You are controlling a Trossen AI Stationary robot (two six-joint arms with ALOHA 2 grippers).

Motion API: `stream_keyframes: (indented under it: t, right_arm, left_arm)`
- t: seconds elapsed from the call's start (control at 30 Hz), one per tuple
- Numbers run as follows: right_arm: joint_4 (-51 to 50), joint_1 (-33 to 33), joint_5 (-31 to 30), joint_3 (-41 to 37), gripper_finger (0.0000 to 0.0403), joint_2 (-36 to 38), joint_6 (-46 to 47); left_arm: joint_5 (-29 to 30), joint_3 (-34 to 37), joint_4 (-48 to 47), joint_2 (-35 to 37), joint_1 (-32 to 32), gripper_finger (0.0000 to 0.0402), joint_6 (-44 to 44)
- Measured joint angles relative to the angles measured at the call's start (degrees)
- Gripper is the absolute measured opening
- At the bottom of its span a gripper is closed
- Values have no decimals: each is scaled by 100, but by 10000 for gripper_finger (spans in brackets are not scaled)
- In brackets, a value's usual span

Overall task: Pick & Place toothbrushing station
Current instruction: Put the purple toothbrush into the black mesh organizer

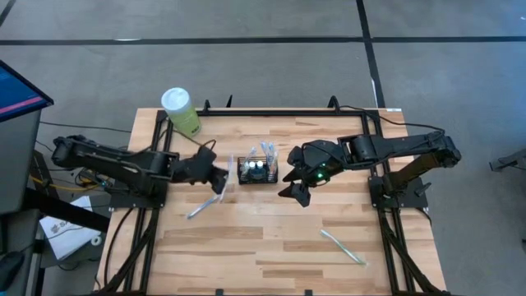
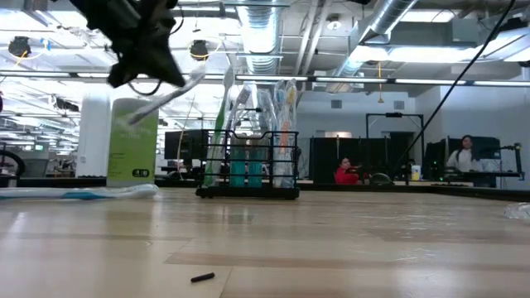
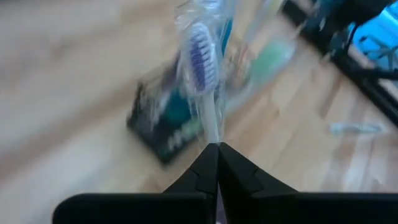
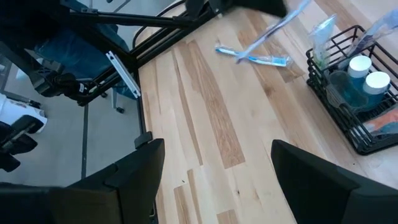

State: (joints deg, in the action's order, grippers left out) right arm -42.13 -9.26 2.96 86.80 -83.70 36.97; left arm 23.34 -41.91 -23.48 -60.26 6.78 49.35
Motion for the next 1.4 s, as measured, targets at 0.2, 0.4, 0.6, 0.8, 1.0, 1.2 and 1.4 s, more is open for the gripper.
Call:
stream_keyframes:
  t: [0.2, 0.4, 0.6, 0.8, 1.0, 1.2, 1.4]
  right_arm:
    - [-198, 39, 1, 0, 286, 0, -201]
    - [-474, 188, -3, 0, 286, 0, -225]
    - [-504, 204, -2, 0, 286, 0, -208]
    - [-504, 227, -44, 0, 286, 0, -206]
    - [-507, 216, -44, 0, 286, 0, -141]
    - [-531, 216, -44, 0, 286, 0, 55]
    - [-544, 181, -36, 0, 286, 0, 191]
  left_arm:
    - [471, 0, 1246, -10, -363, 0, -1428]
    - [783, 0, 1593, -10, -782, 0, -2101]
    - [869, 0, 2157, -10, -1038, 0, -3054]
    - [862, 0, 2607, -10, -1139, 0, -3436]
    - [859, -2, 2694, -89, -1140, 0, -3435]
    - [829, 0, 3116, -588, -1138, 0, -3674]
    - [1327, -1, 4234, -1239, -1033, 0, -4212]
